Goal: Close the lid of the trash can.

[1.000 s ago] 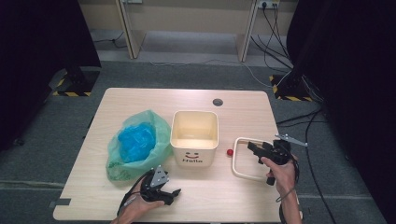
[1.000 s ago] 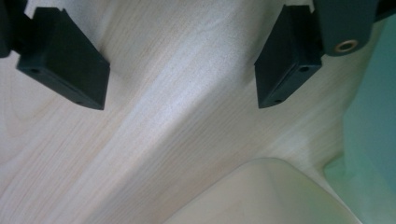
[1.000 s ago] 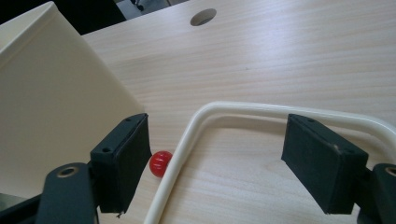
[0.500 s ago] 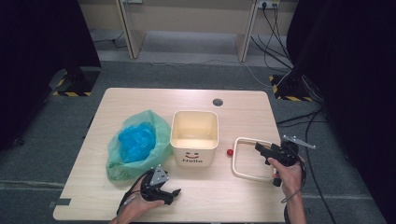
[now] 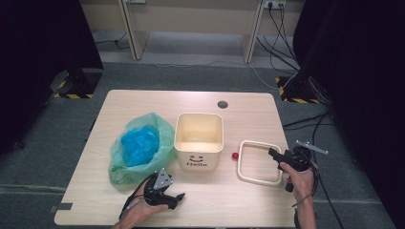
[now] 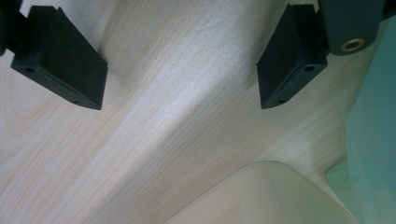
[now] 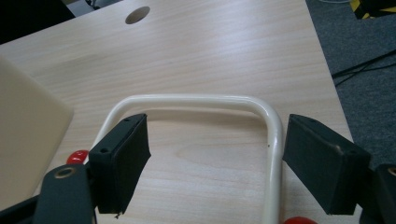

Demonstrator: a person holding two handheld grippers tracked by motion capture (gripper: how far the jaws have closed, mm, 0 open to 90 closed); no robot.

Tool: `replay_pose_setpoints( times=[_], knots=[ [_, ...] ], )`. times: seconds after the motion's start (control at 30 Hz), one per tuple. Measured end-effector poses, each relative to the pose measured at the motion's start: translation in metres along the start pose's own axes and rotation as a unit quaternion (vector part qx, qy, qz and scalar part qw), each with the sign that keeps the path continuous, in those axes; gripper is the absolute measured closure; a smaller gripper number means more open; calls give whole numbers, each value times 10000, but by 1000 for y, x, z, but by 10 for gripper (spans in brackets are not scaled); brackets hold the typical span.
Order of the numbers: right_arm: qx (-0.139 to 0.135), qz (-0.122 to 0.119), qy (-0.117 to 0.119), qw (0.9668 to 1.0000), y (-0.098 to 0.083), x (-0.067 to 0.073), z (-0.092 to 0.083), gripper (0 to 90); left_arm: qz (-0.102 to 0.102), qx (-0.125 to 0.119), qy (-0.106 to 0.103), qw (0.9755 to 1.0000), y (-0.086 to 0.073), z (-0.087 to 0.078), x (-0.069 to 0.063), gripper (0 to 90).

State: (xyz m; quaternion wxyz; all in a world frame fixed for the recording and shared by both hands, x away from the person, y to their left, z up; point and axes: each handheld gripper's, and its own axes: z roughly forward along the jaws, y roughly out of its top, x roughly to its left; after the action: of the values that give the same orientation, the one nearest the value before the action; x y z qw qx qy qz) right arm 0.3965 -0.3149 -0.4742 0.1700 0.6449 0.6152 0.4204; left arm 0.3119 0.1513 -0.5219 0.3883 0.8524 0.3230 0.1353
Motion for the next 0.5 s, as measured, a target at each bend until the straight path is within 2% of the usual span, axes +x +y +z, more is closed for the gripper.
replay_pose_setpoints(
  times=[0.33, 0.5],
  knots=[
    [67, 47, -201, 9998, -1, -8, 7, 296, 1, 1, 0, 10000, 0, 0, 0, 152],
    [125, -22, -392, 9991, -1, -14, 11, 360, 1, 1, 0, 10000, 0, 0, 0, 153]
  ],
)
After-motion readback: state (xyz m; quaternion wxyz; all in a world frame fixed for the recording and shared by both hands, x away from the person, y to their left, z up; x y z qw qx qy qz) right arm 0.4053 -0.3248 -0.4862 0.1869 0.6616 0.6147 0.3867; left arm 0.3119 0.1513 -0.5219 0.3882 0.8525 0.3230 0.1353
